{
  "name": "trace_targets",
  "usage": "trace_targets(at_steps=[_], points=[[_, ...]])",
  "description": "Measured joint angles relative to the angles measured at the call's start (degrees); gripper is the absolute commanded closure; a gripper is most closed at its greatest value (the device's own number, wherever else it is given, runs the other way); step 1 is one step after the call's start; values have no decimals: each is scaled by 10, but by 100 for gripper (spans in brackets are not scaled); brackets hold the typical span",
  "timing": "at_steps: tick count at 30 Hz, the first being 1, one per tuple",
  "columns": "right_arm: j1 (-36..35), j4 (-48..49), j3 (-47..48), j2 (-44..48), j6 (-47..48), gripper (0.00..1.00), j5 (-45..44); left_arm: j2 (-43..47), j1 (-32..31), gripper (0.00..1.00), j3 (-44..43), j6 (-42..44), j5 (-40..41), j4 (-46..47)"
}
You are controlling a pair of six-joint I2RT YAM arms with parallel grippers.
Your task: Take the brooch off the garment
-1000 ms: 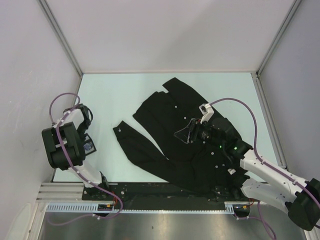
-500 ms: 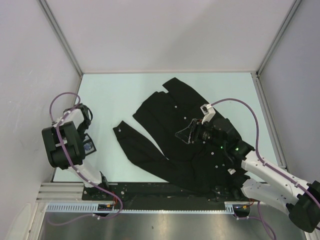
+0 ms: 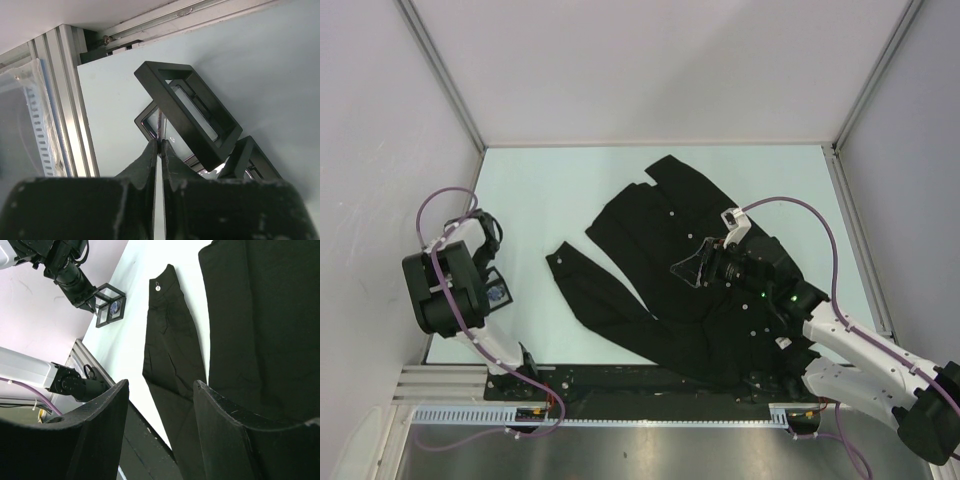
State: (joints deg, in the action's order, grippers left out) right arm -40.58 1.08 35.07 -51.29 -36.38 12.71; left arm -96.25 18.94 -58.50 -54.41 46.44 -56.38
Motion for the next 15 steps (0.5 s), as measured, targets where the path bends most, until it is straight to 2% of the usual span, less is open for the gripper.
trace_targets(at_steps=[10, 15], points=[[0, 0, 0, 9, 0, 42, -1, -5, 4, 86, 0, 0, 0, 2], [0, -2, 0, 15, 0, 41, -1, -5, 4, 78, 0, 0, -1, 3]])
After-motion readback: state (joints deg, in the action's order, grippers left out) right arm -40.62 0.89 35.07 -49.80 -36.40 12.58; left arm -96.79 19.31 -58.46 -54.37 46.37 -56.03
